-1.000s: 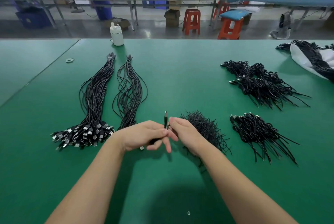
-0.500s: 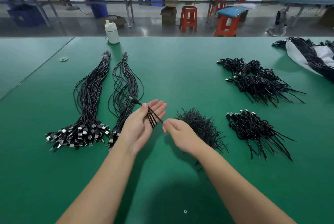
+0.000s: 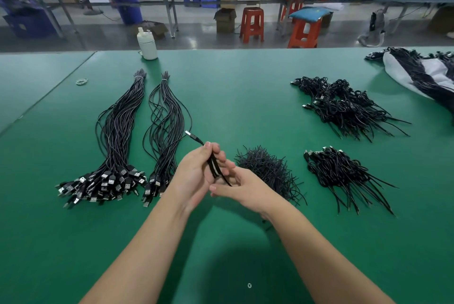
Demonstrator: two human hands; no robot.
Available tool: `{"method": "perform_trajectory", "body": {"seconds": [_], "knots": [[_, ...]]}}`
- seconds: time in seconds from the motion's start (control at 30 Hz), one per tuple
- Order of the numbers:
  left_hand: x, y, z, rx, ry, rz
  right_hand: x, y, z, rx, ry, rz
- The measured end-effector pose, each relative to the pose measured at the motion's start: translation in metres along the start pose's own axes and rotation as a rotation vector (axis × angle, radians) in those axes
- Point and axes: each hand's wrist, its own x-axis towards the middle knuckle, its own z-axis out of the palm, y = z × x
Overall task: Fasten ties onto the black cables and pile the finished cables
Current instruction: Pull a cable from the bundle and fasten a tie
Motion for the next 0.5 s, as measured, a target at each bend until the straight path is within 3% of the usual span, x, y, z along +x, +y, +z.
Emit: {"method": "perform_trajectory", "body": {"seconds": [0.13,0.37,0.5], "knots": [[-0.005,-0.003,0.0,0.032,-0.096,-0.021,-0.002,-0.003,-0.01,-0.078,0.035,0.01],[-0.006,-0.007,0.001,0.079,-0.162,-0.113,-0.005,0.001,0.003,0.131,0.177,-0.033],[-0.008,0.003,-0.004,0.268,-0.268,-0.192,-0.009,0.006,-0.003,0.066,0.195,-0.062]]}}
